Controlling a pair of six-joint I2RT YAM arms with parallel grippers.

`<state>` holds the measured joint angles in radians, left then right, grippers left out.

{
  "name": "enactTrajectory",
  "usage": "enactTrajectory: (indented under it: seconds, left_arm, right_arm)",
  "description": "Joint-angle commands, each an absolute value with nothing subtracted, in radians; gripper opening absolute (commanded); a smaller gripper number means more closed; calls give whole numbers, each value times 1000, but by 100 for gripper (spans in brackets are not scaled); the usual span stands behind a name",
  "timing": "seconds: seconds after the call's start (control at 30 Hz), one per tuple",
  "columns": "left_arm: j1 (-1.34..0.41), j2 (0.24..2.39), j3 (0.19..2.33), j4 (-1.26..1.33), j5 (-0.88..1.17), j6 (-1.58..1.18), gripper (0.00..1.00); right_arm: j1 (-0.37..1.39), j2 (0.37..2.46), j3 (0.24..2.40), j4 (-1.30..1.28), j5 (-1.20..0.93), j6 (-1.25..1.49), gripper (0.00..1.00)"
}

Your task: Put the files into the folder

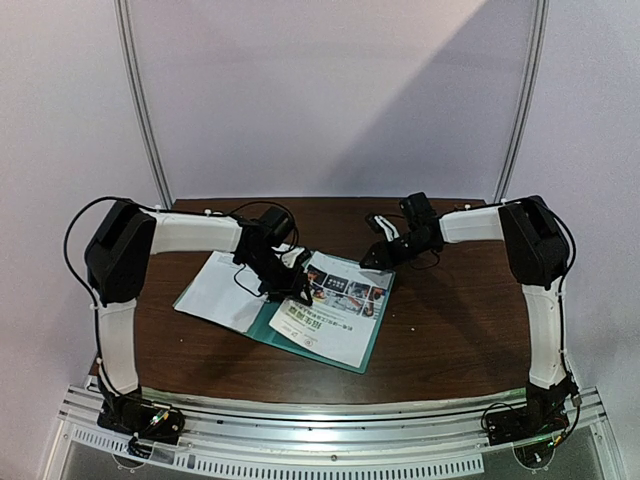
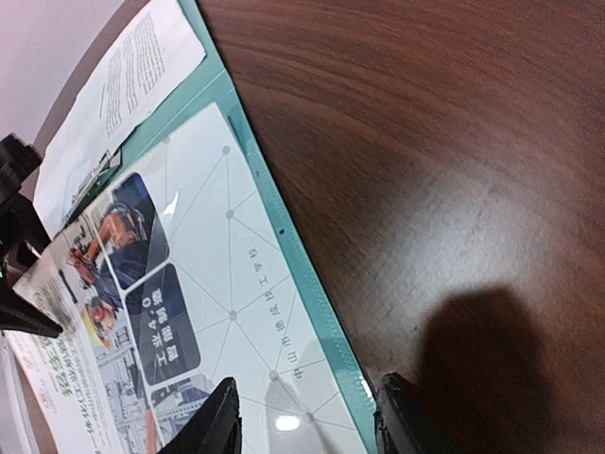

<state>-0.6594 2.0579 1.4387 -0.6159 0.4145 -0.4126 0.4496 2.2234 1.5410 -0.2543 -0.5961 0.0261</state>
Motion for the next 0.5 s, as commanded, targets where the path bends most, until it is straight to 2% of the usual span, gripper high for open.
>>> enactTrajectory:
  seconds: [0.0, 0.4, 0.47]
  left_arm:
    - [-678, 2000, 1427, -652, 294, -405, 53]
    - [-698, 1759, 1347, -671, 29, -418, 99]
    - [-695, 1699, 1315, -658, -24, -425, 99]
  right_arm:
    - [462, 2176, 1479, -252, -550, 170, 50]
    - [472, 2046, 1462, -202, -477, 236, 53]
    - [487, 2020, 1446, -196, -453, 237, 53]
